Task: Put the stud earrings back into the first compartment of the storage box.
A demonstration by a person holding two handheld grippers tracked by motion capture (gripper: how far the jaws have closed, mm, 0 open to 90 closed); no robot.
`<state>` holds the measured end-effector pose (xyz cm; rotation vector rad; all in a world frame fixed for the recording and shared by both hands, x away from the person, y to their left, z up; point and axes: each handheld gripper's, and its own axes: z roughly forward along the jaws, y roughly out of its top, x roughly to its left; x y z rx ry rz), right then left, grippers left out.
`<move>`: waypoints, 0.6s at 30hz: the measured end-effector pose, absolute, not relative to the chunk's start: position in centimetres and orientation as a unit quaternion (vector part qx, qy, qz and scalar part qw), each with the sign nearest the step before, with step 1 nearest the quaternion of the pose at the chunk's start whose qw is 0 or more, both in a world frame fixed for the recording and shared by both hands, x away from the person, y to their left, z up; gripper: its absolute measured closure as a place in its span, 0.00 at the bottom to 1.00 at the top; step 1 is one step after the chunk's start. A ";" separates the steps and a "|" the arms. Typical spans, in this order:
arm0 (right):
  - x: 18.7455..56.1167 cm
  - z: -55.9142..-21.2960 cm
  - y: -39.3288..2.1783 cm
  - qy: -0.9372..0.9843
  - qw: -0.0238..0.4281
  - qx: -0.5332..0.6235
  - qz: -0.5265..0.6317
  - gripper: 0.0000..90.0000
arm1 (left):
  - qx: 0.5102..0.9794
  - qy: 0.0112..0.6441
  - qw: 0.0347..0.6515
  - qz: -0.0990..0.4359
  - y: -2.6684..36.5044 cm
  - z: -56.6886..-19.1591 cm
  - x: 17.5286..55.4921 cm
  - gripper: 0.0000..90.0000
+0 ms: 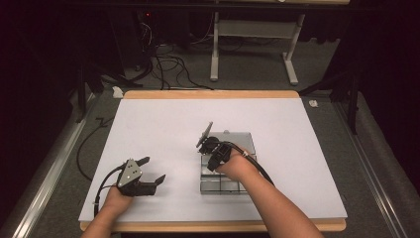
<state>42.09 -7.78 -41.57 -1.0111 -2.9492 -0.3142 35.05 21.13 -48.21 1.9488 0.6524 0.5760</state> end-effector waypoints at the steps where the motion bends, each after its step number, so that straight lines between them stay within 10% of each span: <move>1: 42.1 -41.6 -7.8 -0.941 0.004 -0.323 -0.100 0.96 | 0.800 0.267 0.483 0.236 21.1 -48.2 35.0 0.17; 18: 42.2 -42.3 -8.0 -0.938 0.002 -0.332 -0.102 0.91 | 0.800 0.267 0.482 0.235 21.1 -48.2 35.1 0.17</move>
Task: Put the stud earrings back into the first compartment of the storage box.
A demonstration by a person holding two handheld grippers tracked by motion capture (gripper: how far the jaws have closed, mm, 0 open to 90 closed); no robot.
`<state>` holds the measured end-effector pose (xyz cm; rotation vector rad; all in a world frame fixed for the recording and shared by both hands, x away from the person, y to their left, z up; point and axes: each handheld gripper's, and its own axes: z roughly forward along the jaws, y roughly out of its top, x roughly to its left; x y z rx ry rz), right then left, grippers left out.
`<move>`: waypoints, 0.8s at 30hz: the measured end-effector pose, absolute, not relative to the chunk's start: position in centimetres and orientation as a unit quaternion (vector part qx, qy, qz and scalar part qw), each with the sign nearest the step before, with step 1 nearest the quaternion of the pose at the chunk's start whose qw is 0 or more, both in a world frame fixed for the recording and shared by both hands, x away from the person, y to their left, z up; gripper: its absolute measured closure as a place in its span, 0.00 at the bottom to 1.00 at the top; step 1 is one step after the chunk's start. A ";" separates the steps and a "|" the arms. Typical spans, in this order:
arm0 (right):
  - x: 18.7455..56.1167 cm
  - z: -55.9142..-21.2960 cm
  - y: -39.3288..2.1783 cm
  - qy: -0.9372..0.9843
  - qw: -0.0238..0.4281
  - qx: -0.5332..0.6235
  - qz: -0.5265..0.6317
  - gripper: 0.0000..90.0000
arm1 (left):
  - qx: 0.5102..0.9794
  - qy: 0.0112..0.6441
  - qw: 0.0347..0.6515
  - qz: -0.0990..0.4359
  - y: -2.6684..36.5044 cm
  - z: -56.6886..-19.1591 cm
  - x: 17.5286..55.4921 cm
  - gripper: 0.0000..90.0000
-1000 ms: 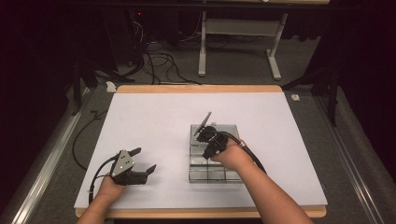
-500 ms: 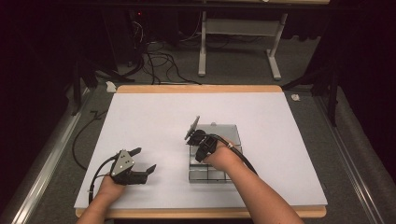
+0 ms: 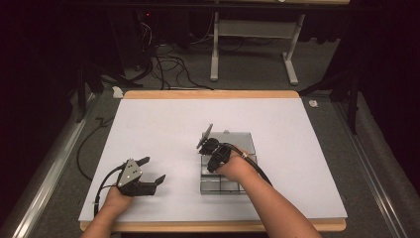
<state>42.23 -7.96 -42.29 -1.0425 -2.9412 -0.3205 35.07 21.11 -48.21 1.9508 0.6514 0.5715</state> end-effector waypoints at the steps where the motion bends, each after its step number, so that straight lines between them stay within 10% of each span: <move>1: 42.1 -41.5 -8.5 -0.936 0.001 -0.334 -0.110 0.91 | 0.800 0.267 0.482 0.234 21.1 -48.2 35.1 0.17; 24: 38.8 -38.1 -22.9 -0.879 -0.054 -0.455 -0.131 0.79 | 0.801 0.273 0.477 0.237 21.0 -48.2 35.2 0.17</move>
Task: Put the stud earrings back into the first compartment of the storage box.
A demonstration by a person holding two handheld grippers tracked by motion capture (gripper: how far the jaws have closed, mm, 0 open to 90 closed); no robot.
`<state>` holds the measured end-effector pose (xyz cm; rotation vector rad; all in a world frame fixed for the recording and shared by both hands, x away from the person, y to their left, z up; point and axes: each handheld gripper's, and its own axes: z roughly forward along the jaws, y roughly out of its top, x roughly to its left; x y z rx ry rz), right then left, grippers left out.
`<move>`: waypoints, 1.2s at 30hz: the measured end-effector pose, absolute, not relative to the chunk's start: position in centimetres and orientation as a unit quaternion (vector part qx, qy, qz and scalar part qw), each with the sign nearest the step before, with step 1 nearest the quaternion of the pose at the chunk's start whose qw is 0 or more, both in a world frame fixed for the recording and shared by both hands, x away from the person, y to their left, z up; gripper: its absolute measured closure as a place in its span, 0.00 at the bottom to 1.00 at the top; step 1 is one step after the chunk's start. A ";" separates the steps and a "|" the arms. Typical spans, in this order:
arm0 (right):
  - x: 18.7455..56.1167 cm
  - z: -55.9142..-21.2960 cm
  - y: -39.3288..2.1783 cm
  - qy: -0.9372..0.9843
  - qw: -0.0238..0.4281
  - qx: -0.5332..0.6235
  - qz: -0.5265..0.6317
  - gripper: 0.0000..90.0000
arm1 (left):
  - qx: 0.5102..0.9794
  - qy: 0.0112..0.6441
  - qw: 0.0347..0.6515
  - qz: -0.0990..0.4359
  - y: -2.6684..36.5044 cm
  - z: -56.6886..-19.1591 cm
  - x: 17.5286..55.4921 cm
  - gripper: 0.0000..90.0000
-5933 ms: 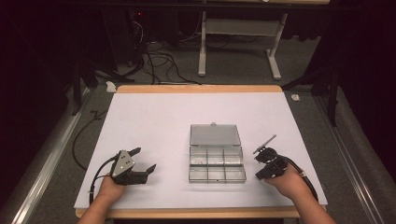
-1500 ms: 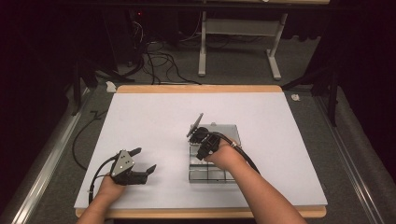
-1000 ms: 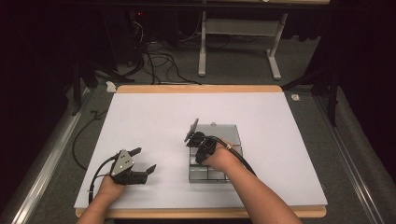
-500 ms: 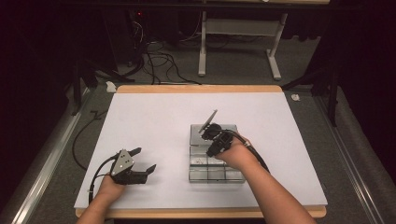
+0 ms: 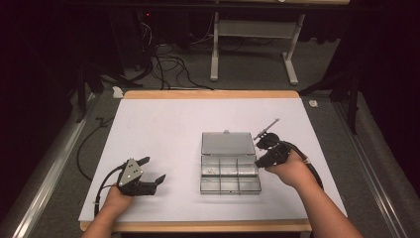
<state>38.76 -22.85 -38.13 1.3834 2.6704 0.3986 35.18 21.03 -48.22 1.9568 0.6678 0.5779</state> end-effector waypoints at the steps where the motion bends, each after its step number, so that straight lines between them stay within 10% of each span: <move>1: 38.6 -38.2 -23.4 0.876 0.055 0.460 0.133 0.79 | 0.801 0.273 0.478 0.238 21.0 -48.2 35.1 0.17; 20: 36.5 -40.9 -29.7 0.836 0.067 0.514 0.178 0.70 | 0.799 0.274 0.479 0.239 21.1 -48.2 35.1 0.17; 36: 32.5 -44.5 -30.6 0.752 0.211 0.529 0.331 0.46 | 0.799 0.273 0.478 0.241 21.0 -48.2 35.1 0.17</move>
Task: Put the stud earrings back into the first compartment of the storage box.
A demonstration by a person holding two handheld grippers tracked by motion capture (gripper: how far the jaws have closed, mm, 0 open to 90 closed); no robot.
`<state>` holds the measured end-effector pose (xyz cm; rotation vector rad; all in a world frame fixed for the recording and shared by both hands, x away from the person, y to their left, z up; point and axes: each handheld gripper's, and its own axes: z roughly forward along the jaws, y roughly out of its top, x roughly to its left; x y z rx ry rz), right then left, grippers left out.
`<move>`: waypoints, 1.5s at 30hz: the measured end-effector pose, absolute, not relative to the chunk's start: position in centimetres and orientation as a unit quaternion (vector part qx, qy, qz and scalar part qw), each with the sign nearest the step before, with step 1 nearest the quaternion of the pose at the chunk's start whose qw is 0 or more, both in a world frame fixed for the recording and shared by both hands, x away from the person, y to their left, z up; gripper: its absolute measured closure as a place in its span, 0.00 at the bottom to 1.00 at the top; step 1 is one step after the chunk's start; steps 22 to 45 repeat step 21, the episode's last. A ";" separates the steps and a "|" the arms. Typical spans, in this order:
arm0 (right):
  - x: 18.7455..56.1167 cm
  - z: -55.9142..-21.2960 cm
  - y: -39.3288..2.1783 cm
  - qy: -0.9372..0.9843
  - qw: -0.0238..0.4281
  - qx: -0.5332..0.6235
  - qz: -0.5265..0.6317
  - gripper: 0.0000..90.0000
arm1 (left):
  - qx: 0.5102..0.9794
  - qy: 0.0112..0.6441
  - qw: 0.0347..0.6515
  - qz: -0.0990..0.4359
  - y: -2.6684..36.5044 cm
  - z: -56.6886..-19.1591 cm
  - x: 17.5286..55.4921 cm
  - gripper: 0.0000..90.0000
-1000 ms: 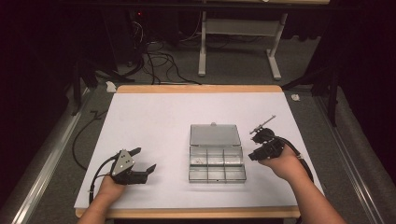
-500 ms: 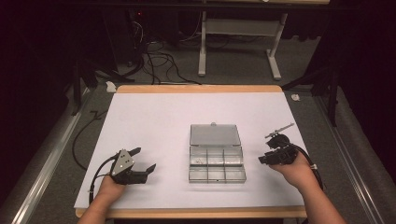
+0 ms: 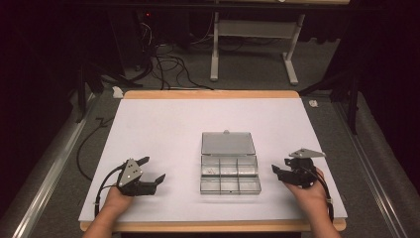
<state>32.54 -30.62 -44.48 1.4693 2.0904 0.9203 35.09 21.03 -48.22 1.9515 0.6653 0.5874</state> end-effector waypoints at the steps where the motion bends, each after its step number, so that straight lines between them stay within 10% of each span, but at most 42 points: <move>1: 32.0 -45.0 -30.8 0.745 0.214 0.528 0.347 0.47 | 0.801 0.272 0.478 0.238 21.0 -48.2 35.1 0.17; 45: 31.6 -45.9 -32.4 0.711 0.248 0.555 0.353 0.35 | 0.804 0.271 0.471 0.240 20.9 -48.2 35.2 0.17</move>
